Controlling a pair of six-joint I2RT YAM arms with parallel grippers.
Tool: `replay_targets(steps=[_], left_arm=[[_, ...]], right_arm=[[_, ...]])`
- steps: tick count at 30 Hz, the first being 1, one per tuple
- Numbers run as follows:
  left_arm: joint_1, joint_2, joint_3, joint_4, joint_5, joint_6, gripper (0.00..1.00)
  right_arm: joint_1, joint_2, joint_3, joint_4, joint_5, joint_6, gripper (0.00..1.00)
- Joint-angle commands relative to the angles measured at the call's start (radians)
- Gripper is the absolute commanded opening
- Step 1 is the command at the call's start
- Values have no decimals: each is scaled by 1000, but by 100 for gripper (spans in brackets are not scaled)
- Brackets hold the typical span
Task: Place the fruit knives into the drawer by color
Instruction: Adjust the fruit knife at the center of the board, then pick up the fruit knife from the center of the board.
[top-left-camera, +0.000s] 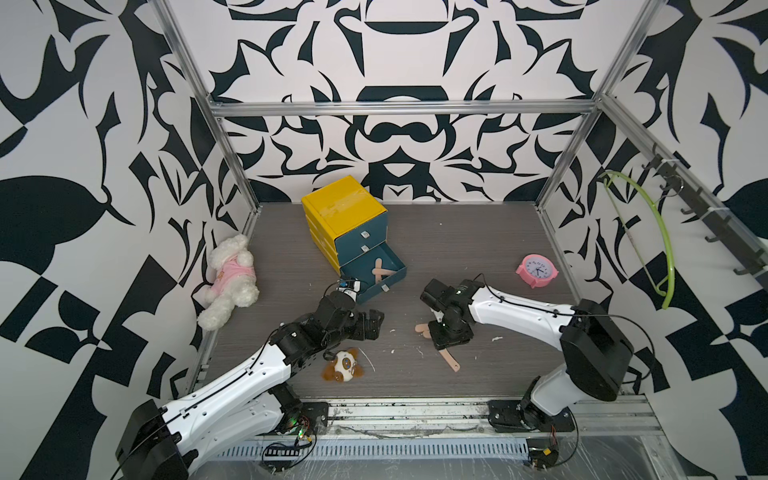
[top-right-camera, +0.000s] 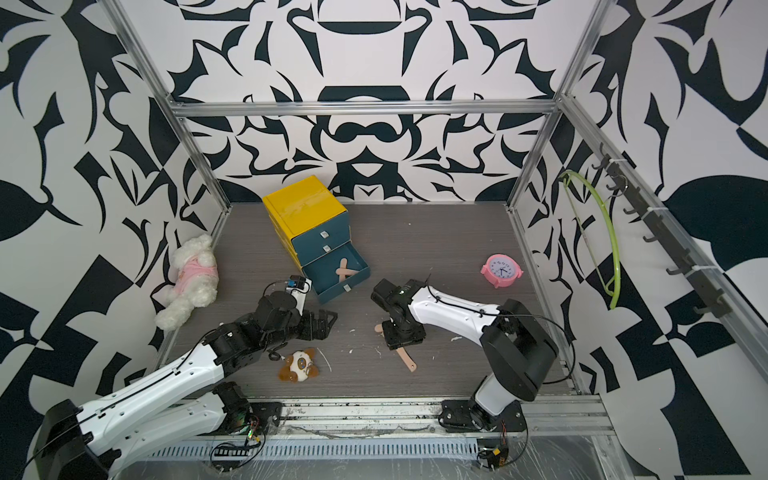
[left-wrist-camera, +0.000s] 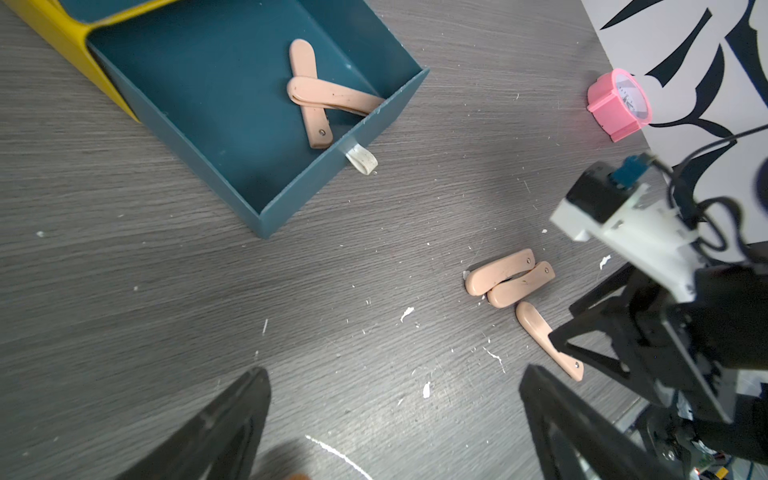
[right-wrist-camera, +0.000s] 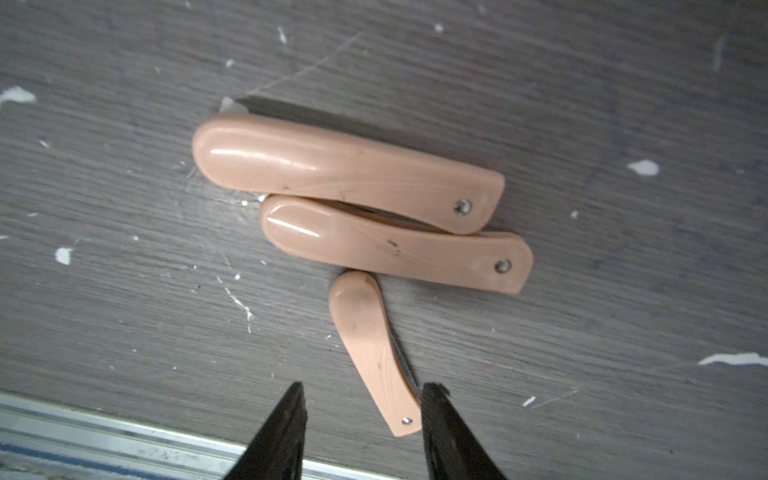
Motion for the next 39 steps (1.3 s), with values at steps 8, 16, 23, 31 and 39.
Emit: replay_targets(steps=[8,16,23,31,39], left_arm=[[0,-29,11,-48,-24,15,99],[1,-26,11,-51,-31,15,99],[2,-20,17,-60,-37,15,99],[2,-8,31,-68,-36,10,99],[2,-18,28,-82,-65,0,99]], right_arm=[[45,54,-15,87,130,-26,44],[82,77,-63,144,184,-30,40],[85,35,-152,240,175,-11,31],[85,-64,-189,303,206,-26,17],[85,-223,-102,390,229,-9,15]])
